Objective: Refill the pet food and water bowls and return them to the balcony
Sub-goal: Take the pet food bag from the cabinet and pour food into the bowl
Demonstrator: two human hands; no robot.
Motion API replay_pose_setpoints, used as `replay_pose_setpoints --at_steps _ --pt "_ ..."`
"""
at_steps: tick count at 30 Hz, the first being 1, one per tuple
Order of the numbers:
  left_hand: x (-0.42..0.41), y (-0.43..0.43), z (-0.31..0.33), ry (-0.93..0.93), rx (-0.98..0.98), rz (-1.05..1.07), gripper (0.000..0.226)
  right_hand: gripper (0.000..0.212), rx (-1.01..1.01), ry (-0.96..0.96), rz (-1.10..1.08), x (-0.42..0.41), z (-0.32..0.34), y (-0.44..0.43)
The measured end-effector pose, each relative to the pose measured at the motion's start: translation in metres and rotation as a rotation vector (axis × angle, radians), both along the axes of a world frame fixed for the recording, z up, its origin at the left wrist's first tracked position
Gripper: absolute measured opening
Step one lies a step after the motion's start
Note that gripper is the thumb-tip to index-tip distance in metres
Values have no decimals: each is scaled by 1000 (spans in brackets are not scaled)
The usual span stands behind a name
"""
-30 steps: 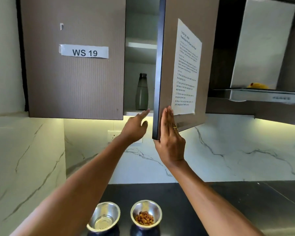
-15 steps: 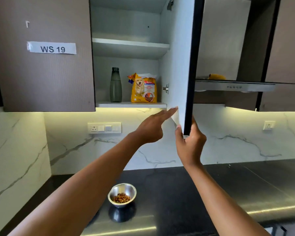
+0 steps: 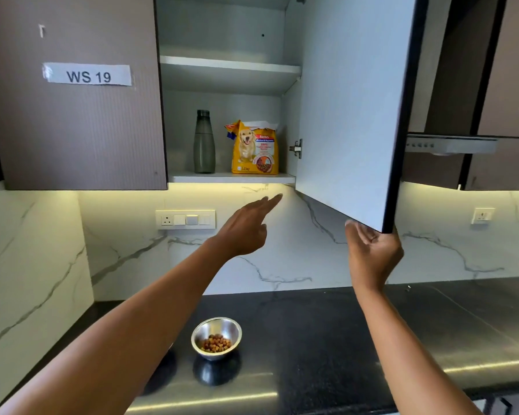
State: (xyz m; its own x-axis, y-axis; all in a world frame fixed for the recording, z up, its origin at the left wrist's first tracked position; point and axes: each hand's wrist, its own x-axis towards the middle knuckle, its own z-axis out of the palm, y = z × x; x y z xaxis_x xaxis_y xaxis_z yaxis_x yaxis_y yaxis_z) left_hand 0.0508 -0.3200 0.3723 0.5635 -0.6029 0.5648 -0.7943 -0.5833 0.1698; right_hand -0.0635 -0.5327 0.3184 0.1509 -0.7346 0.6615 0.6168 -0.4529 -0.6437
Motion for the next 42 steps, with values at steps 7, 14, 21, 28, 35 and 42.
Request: replay_pose_setpoints --at_steps 7,14,21,28,35,42 --pt "38 53 10 -41 -36 79 68 27 -77 438 99 72 -12 51" --pt "112 91 73 35 -207 176 51 30 -397 600 123 162 86 91" --pt "202 88 120 340 -477 79 17 55 -426 690 99 228 163 79" --pt "280 48 128 449 -561 20 5 43 -393 853 183 301 191 44" --pt "344 -17 143 480 -620 92 23 61 -287 820 127 387 191 4" --pt "388 -58 148 595 -604 58 61 55 -164 664 204 447 191 -16"
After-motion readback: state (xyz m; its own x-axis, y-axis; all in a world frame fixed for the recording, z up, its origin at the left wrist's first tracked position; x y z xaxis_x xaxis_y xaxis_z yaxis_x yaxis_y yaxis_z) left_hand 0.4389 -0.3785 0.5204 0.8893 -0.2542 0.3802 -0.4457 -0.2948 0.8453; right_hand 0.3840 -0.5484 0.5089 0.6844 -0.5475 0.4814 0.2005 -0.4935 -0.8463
